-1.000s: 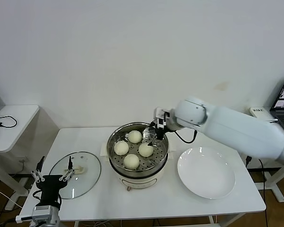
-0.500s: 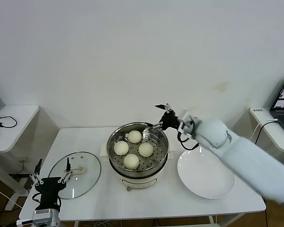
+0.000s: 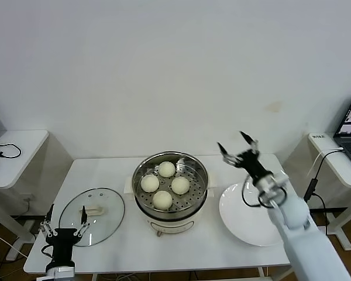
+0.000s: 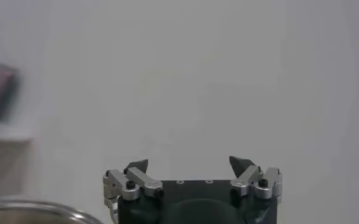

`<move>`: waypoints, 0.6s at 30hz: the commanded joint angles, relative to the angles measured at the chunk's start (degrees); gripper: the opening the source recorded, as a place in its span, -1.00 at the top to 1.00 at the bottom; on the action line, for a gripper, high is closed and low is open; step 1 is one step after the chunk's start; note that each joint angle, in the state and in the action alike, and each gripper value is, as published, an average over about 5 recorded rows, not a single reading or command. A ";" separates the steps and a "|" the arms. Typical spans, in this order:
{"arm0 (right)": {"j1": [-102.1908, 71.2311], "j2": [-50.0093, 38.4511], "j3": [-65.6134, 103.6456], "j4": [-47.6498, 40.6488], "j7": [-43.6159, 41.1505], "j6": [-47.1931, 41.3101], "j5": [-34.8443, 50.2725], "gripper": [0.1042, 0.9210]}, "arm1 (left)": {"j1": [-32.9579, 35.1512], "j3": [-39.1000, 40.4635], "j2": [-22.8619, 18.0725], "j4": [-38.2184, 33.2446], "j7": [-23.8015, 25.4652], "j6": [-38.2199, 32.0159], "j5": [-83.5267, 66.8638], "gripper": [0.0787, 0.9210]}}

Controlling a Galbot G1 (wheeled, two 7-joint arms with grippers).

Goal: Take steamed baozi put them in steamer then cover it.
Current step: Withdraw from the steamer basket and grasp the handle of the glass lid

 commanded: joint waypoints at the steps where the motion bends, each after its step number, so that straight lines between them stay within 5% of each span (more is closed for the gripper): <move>1: -27.04 9.56 20.94 7.47 1.28 1.61 -0.56 -0.76 | 0.68 -4.97 6.44 10.28 1.91 -3.67 36.12 -0.77; 18: -31.38 12.86 22.39 10.36 2.76 1.17 -2.95 -0.76 | -8.25 -2.39 12.25 21.86 6.68 -3.74 52.06 -0.77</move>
